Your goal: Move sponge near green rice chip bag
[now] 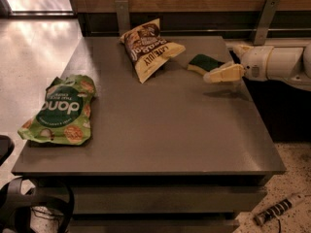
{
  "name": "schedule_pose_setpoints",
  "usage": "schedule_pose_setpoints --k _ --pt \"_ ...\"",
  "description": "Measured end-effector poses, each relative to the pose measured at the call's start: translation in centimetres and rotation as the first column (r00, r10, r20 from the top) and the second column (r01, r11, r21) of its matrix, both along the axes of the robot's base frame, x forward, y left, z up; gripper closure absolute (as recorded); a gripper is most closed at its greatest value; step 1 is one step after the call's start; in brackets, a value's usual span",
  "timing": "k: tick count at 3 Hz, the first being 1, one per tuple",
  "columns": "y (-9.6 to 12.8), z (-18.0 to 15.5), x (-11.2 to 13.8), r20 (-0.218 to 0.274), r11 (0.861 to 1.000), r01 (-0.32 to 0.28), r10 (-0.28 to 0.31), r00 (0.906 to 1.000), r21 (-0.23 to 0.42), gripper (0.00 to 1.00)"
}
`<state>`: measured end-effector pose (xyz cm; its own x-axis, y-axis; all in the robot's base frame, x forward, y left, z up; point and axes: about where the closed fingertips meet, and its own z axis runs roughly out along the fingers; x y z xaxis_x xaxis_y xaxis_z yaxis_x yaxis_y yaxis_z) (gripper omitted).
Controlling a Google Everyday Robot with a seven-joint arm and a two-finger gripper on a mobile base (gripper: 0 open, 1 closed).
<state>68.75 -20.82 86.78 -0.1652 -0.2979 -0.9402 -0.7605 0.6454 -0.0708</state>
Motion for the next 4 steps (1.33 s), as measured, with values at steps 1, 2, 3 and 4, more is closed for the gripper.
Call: schedule_pose_setpoints --k 1,2,3,4 --pt "0.8 -2.1 1.0 0.02 0.999 0.006 -0.007 0.9998 0.041 0.0" --pt "1.1 -3.4 1.6 0.03 0.997 0.028 -0.031 0.9991 0.078 0.0" --pt "1.7 -4.8 2.5 0.026 0.991 0.049 -0.052 0.9983 0.122 0.15" --pt "2.0 -4.9 2.6 0.025 0.991 0.047 -0.051 0.9984 0.125 0.39"
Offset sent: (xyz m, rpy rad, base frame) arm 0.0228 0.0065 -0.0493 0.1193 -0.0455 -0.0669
